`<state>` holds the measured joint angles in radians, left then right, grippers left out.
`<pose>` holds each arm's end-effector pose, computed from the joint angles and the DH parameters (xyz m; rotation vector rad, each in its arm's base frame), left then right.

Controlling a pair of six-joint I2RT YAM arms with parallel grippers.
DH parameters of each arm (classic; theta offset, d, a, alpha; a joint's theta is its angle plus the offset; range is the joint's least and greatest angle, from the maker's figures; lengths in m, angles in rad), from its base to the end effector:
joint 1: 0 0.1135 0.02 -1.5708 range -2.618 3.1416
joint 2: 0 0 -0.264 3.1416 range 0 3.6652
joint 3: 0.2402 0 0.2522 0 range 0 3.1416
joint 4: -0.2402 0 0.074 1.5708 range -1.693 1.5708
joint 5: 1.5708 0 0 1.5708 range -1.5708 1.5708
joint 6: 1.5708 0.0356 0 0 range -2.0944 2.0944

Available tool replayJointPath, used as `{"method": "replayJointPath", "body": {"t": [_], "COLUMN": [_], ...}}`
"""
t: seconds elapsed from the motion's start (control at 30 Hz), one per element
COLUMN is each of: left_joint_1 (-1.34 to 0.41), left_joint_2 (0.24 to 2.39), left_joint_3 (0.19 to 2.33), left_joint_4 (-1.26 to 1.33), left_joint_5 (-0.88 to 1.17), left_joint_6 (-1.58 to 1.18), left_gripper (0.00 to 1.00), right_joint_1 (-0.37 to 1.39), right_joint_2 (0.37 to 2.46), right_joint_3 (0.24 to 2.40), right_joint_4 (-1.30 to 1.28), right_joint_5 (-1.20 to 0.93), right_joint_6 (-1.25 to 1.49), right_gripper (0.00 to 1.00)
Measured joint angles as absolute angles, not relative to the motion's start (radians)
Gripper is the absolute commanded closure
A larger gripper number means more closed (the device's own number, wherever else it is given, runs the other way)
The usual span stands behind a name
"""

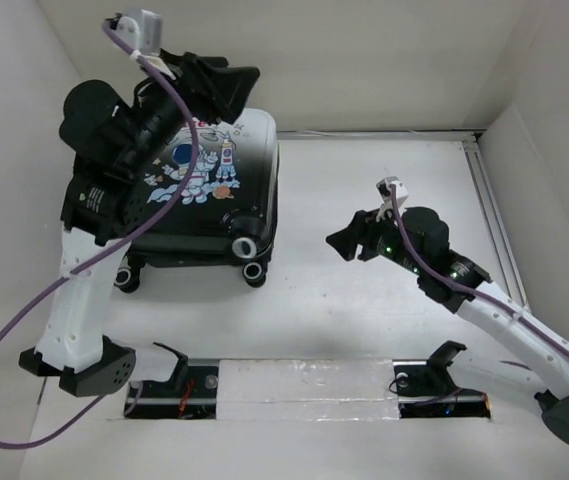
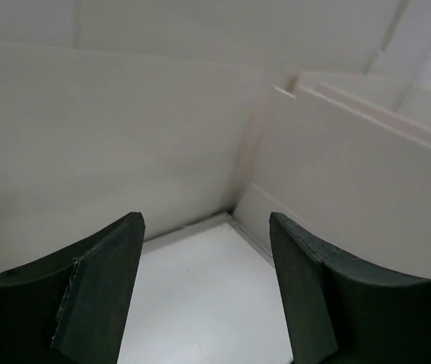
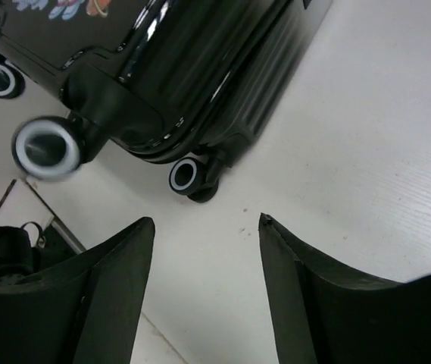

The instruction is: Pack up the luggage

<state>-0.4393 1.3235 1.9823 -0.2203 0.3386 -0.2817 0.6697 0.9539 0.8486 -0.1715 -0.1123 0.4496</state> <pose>0.1848 -0.0999 0.6125 0.4013 1.1288 -0.8272 0.1719 0.1412 0.3329 -0.2947 1.9175 0.8697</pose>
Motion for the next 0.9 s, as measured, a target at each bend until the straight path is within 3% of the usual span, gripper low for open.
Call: {"method": "replayJointPath", "body": {"t": [0.03, 0.1, 0.13, 0.17, 0.3, 0.5, 0.6, 0.73, 0.8, 0.9], "left_joint_1": [-0.441, -0.443, -0.438, -0.430, -0.299, 0.090, 0.284, 0.403, 0.405, 0.383], "left_joint_2": [1.325, 1.316, 1.314, 1.314, 1.352, 1.538, 1.666, 1.830, 1.878, 1.902], "left_joint_3": [2.005, 2.011, 2.008, 1.998, 1.898, 1.728, 1.703, 1.791, 1.814, 1.814], "left_joint_4": [-0.222, -0.237, -0.252, -0.266, -0.326, -0.374, -0.425, -0.500, -0.515, -0.522], "left_joint_5": [0.290, 0.128, 0.022, -0.078, -0.339, -0.292, -0.247, -0.288, -0.311, -0.323], "left_joint_6": [-0.287, -0.294, -0.298, -0.299, -0.329, -0.437, -0.472, -0.462, -0.449, -0.429], "left_gripper": [0.37, 0.36, 0.36, 0.34, 0.35, 0.40, 0.45, 0.45, 0.45, 0.45], "right_joint_1": [0.670, 0.670, 0.670, 0.670, 0.670, 0.670, 0.672, 0.679, 0.681, 0.682], "right_joint_2": [0.944, 0.928, 0.925, 0.926, 0.965, 1.074, 1.139, 1.196, 1.217, 1.262], "right_joint_3": [0.849, 0.849, 0.849, 0.849, 0.849, 0.868, 0.905, 0.936, 0.943, 0.968], "right_joint_4": [-0.172, -0.171, -0.171, -0.171, -0.171, -0.172, -0.169, -0.149, -0.141, -0.128], "right_joint_5": [-0.104, -0.092, -0.089, -0.086, -0.088, -0.090, -0.090, -0.091, -0.089, -0.081], "right_joint_6": [0.449, 0.447, 0.447, 0.443, 0.444, 0.440, 0.441, 0.440, 0.440, 0.440], "right_gripper": [0.49, 0.60, 0.77, 0.83, 0.88, 0.99, 1.00, 0.98, 0.93, 0.73]}}
